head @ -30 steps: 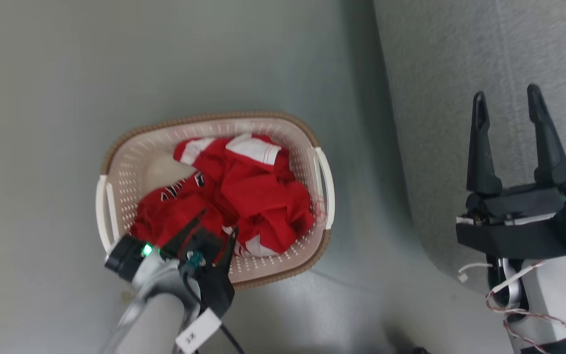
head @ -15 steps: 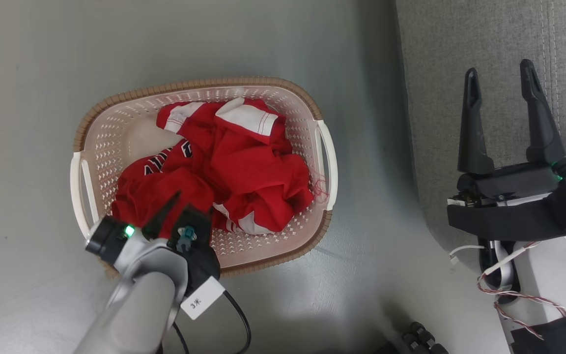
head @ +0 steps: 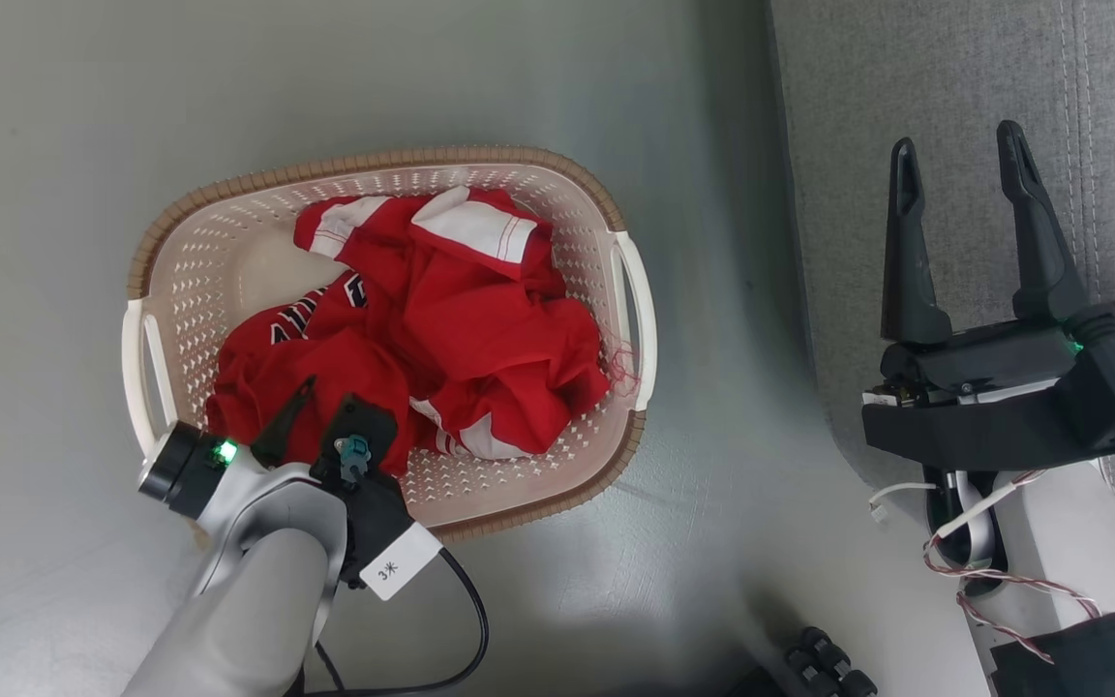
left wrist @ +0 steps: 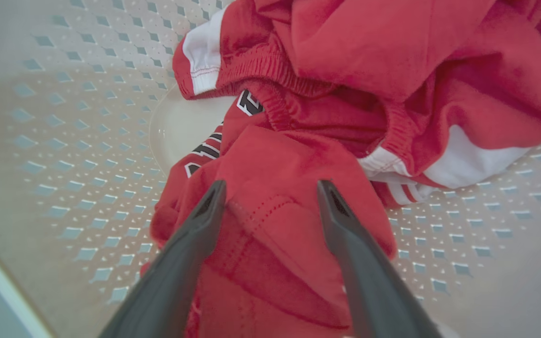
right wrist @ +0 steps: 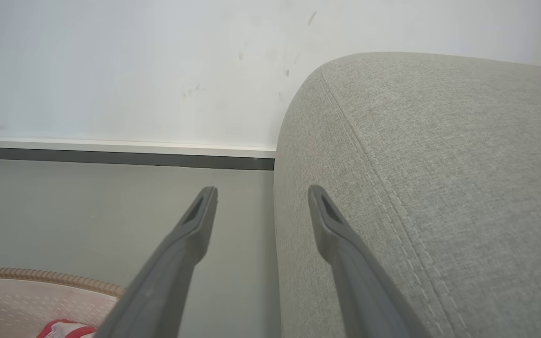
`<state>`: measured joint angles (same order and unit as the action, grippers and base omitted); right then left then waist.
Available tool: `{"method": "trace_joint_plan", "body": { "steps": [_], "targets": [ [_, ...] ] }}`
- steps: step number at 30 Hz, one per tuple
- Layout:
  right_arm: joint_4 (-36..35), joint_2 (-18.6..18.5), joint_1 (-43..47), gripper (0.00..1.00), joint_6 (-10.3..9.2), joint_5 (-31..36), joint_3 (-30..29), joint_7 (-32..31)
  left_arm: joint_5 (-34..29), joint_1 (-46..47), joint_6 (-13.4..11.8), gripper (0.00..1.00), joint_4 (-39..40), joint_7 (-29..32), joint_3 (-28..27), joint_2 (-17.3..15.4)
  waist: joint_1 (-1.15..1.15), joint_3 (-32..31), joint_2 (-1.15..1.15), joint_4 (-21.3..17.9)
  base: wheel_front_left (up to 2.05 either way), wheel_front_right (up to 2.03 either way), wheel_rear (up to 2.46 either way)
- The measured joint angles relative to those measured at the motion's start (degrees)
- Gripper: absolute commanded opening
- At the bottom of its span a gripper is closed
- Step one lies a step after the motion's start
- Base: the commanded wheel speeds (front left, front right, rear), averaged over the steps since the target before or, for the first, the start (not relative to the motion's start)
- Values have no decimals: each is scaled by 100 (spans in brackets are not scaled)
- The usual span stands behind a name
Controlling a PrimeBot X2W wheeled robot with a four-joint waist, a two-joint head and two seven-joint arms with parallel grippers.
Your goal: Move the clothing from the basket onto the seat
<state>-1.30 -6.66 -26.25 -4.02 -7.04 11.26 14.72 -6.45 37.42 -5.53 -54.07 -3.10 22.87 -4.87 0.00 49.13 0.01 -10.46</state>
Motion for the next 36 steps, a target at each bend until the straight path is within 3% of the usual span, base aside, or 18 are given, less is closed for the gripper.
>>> {"method": "trace_joint_plan", "body": {
  "steps": [3,4,6,7,17,26,36],
  "targets": [
    [34,2,-30,100,8,0,-7,0,-34,19,-3,100,-109,48,-19,5,0,9,0,-15,0,0,0],
    [45,4,-32,100,9,0,-7,0,-34,30,-8,94,-134,48,-22,10,0,11,0,-19,0,0,0],
    [75,11,-34,100,31,0,-8,-1,-34,66,-11,25,-180,49,-24,24,0,9,0,-24,0,0,0],
    [98,16,-41,100,33,0,-8,-1,-34,94,-31,0,-205,49,-24,37,0,5,0,-26,0,0,0],
    [386,26,-135,100,59,1,-76,0,-13,183,-22,0,-323,-125,47,155,0,-266,-1,48,0,0,0],
    [753,25,-126,100,127,2,-151,-1,394,199,260,0,-277,-610,-8,229,0,-711,-1,212,0,0,0],
    [1152,1,10,100,221,1,-187,-1,1078,99,769,0,170,-969,71,256,0,-1405,-1,504,0,0,0]
  ]
}}
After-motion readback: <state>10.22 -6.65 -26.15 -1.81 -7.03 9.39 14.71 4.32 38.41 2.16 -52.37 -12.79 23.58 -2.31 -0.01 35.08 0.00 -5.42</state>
